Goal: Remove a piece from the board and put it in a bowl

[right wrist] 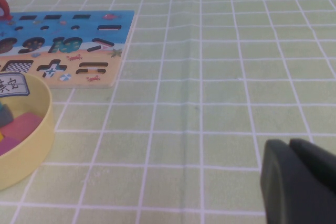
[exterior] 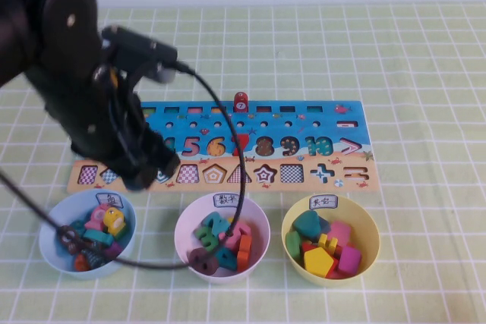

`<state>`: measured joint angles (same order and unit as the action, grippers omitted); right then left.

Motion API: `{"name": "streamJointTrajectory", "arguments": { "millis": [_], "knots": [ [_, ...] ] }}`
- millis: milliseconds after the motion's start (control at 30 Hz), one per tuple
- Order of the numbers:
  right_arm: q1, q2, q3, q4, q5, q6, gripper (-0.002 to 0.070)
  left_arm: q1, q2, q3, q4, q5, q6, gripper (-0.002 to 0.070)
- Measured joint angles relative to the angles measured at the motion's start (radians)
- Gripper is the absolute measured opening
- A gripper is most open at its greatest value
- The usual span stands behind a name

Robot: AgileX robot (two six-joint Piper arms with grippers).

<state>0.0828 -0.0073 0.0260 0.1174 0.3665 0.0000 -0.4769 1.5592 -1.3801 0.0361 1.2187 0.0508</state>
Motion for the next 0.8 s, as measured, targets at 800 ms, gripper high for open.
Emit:
{"name": "streamJointTrajectory", "arguments": {
  "millis": [800],
  "knots": [
    [0.000,0.000,0.000,0.000,0.000,0.000,-0.0017,-0.342,0.089,0.219,0.189,-0.324,-0.197,0.0252]
  ]
}}
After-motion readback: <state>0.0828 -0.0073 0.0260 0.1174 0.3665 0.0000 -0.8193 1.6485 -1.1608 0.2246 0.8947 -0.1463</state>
